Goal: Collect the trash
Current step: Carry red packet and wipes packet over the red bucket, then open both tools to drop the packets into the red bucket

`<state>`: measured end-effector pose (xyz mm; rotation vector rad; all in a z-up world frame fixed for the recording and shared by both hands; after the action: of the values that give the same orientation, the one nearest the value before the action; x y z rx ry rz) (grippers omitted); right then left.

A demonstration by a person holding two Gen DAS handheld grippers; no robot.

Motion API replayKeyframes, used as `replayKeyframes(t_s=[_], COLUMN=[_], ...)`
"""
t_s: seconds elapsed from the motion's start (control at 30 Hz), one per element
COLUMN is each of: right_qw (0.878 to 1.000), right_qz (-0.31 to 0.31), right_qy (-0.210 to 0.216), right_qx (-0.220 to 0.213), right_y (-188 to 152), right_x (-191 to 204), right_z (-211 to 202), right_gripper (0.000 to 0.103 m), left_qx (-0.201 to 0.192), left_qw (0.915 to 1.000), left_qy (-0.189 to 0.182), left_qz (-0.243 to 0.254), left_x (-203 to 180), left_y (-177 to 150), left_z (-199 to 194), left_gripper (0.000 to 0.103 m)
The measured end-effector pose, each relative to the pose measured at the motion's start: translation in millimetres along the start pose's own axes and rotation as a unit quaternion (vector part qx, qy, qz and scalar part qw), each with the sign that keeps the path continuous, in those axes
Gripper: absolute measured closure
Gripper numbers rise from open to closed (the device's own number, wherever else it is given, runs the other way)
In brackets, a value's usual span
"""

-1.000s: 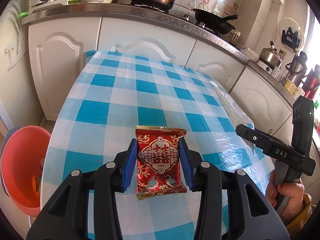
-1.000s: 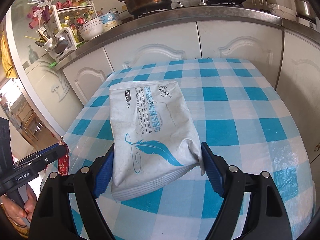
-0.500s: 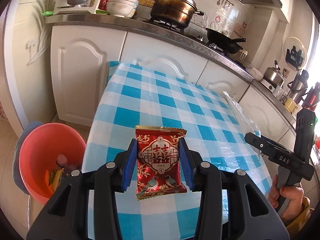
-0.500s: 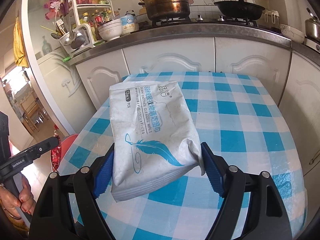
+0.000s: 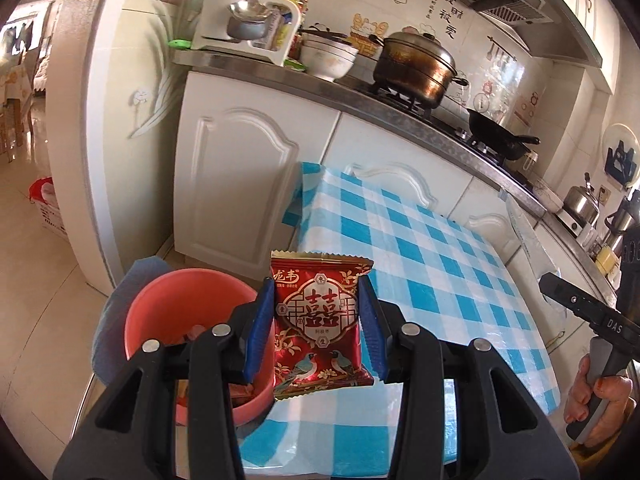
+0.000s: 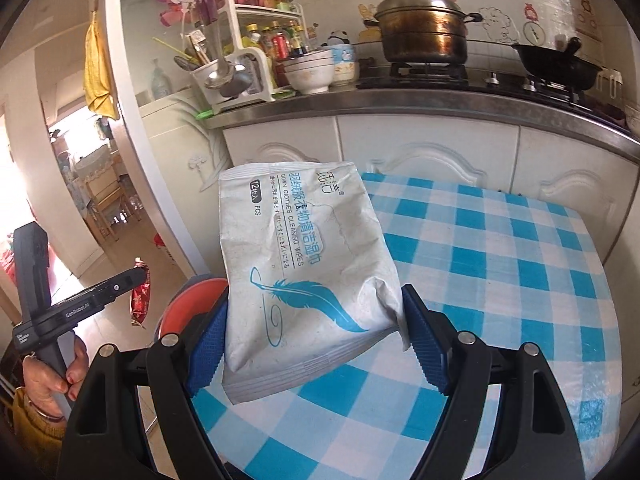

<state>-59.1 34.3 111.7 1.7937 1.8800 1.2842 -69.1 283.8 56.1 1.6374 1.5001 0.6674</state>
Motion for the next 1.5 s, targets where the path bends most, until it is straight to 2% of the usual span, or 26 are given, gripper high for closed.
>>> replayKeyframes(t_s=[0.17, 0.3, 0.6, 0.93, 1.27, 1.5], right_qw=[0.999, 0.996, 0.981, 0.955, 0.925, 0.903], right_qz=[-0.033, -0.057, -0.126, -0.213, -0.297, -0.330], right_qy=[0.034, 0.055, 0.061, 0.018, -0.026, -0.024], right_qx=[0.022, 0.047, 0.134, 0.204, 0.235, 0.273], right_y=[1.5, -3.9, -44.9, -94.5, -117.7, -128.0], right_x=[50.0, 85.9, 136.5, 147.6, 150.4, 154.1], right_z=[27.4, 57.3, 143.8, 213.8, 245.0, 259.0], right_gripper=[0.023, 0.023, 0.023, 0.023, 0.023, 0.020], left_qx=[-0.006, 0.006, 0.039, 0.075, 0.098, 0.117], left_qw=[0.9991, 0.9978, 0.9934, 0.9889, 0.9864, 0.9840], left_qy=[0.030, 0.057, 0.100, 0.123, 0.124, 0.125], left_qz=[-0.028, -0.032, -0.040, -0.038, -0.044, -0.050], left_x=[45.3, 72.9, 112.9, 133.5, 140.6, 146.3], left_y=[1.3, -3.2, -19.5, -42.0, -63.6, -78.1], left_z=[-6.9, -0.6, 32.7, 68.8, 88.6, 103.5], left_gripper=[0.060, 0.060, 0.060, 0.060, 0.060, 0.060])
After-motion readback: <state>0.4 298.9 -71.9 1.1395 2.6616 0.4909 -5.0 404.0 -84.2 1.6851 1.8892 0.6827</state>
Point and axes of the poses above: each gripper's, at about its wrist camera, not at the fingertips, and z roughly the way its jaws point, x to its left, y to its top, the point moved 9 cm from there along z, roughly the way its jaws point, and after that the axes turned 14 degrees about z, right-handed, at the moved point
